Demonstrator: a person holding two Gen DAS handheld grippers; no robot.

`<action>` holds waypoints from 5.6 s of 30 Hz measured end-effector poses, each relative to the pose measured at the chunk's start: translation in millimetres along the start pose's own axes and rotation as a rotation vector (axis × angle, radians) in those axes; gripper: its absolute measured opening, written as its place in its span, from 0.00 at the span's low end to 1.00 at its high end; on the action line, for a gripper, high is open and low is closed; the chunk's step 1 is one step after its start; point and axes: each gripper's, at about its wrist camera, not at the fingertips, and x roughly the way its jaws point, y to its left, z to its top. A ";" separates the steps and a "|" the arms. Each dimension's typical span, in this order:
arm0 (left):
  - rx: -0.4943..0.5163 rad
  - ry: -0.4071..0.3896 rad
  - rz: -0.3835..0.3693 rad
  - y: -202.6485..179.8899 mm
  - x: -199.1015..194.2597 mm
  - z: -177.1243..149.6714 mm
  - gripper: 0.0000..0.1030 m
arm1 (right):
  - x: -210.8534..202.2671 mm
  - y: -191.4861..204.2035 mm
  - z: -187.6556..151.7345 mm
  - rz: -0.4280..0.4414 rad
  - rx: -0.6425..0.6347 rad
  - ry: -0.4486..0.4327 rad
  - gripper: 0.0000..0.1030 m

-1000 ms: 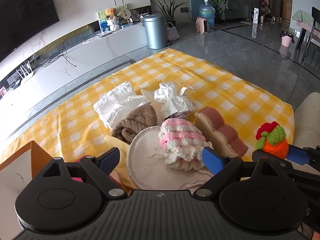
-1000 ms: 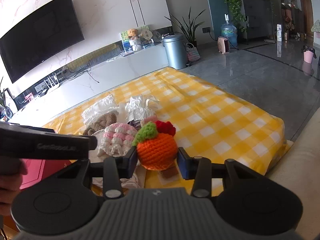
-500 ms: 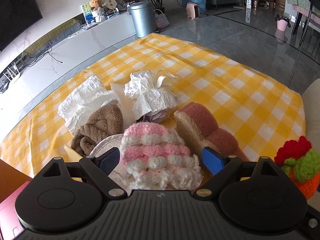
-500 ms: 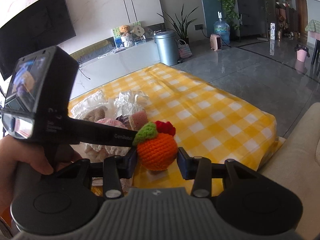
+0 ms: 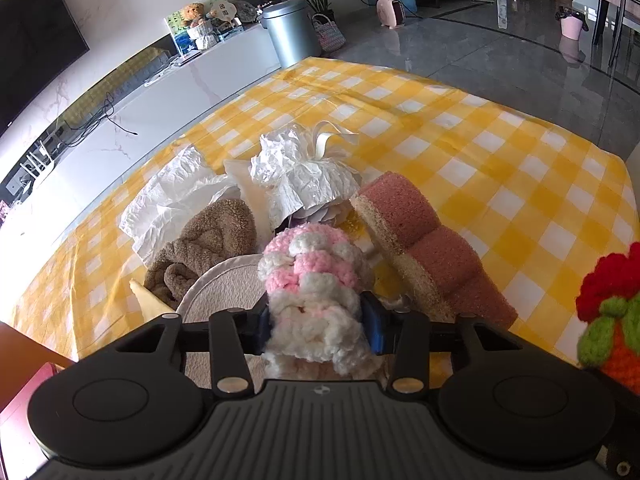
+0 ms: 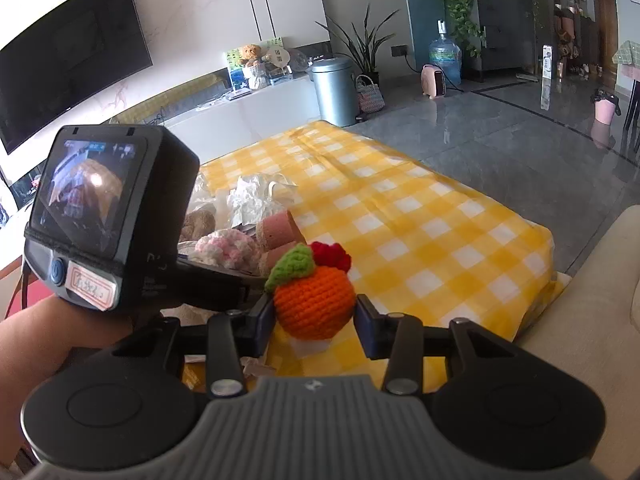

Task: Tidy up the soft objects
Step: 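Lift the orange fruit with the right tool while the left tool grasps the pink-and-white crochet piece, then carry both crochet items over the white box and open both tools, then withdraw both tools from the box and move the right tool to the pile, then close the right tool on the beige textured bath mitt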

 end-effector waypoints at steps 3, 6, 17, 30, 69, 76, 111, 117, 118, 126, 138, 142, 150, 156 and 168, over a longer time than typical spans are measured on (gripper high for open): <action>-0.045 -0.024 -0.030 8.6 -13.9 -0.6 0.43 | -1.6 1.3 -0.2 -0.004 -0.008 -0.007 0.41; -0.091 -0.067 -0.070 18.7 -35.6 -1.5 0.43 | -1.7 2.8 -0.6 -0.005 -0.015 -0.009 0.41; -0.336 -0.216 -0.188 89.0 -126.0 -26.9 0.43 | -9.8 10.2 0.1 0.024 -0.043 -0.035 0.41; -0.494 -0.276 -0.026 183.1 -206.4 -98.9 0.43 | -40.6 62.5 5.4 0.248 -0.141 -0.116 0.41; -0.536 -0.038 0.183 281.7 -210.0 -241.9 0.65 | -5.1 329.8 -101.0 0.629 -0.607 0.268 0.41; -0.605 -0.167 0.248 292.0 -234.4 -243.6 0.75 | 3.7 331.1 -97.7 0.650 -0.578 0.336 0.41; -0.645 -0.256 0.245 279.9 -249.3 -235.0 0.75 | -55.0 253.2 -41.5 0.770 -0.321 0.160 0.95; -0.657 -0.292 0.201 275.1 -256.0 -231.7 0.75 | -67.8 232.5 -25.8 0.649 -0.330 0.074 0.95; -0.657 -0.297 0.195 274.0 -257.2 -231.2 0.75 | -71.4 227.3 -22.4 0.615 -0.332 0.046 0.96; -0.649 -0.325 0.129 261.8 -259.2 -223.5 0.75 | -81.7 149.7 10.0 0.284 -0.210 -0.124 0.98; -0.597 -0.344 0.058 222.4 -246.3 -191.2 0.75 | -3.1 92.8 4.4 0.244 0.074 0.120 0.98; -0.574 -0.328 0.018 212.3 -236.1 -181.7 0.75 | 19.2 97.8 -3.4 0.123 0.010 0.159 0.98; -0.508 -0.325 -0.013 195.8 -202.2 -176.1 0.75 | 52.9 148.2 -20.6 0.025 -0.487 0.113 0.97; -0.531 -0.321 -0.010 198.4 -186.6 -177.4 0.75 | 94.3 158.3 -31.8 0.007 -0.570 0.281 0.98; -0.574 -0.296 -0.013 205.9 -183.4 -191.3 0.75 | 90.9 144.6 -29.9 0.064 -0.471 0.308 0.54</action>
